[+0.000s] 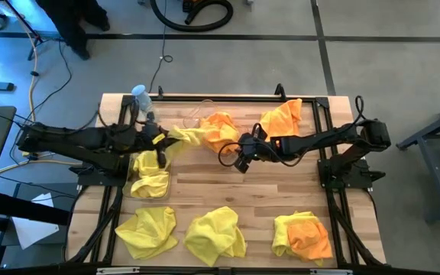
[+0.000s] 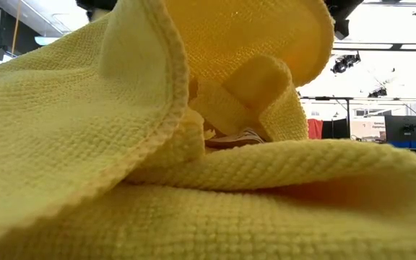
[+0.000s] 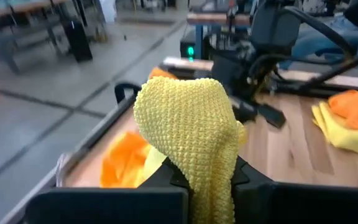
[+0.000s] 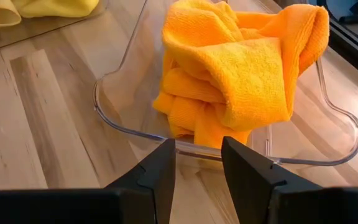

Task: Sort microfiber towel by color & place in baskets
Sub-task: Put the yellow microfiber towel into the bottom transparent bin

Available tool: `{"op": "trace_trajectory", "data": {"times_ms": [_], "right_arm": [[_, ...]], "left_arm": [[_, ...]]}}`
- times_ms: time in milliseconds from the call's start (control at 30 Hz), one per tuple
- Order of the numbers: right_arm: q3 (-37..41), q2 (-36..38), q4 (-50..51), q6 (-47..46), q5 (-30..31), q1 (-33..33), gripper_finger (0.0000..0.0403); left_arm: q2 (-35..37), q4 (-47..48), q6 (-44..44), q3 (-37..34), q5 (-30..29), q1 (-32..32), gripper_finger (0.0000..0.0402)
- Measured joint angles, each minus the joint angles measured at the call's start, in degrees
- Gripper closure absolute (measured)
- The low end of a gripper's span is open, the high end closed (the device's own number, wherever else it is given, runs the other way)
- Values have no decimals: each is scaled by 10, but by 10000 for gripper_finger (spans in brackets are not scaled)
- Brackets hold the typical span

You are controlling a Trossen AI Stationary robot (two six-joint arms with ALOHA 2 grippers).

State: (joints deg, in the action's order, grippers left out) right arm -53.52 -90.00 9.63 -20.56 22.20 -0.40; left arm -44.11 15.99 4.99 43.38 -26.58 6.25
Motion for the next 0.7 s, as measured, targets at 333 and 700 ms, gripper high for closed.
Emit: {"op": "trace_trajectory", "data": {"times_ms": [333, 700], "right_arm": [[0, 0, -1, 0, 6, 0, 274], [0, 0, -4, 4, 16, 0, 274]], "left_arm": [[33, 400, 260, 129, 5, 57, 394], [27, 567, 444, 75, 49, 94, 396]]}}
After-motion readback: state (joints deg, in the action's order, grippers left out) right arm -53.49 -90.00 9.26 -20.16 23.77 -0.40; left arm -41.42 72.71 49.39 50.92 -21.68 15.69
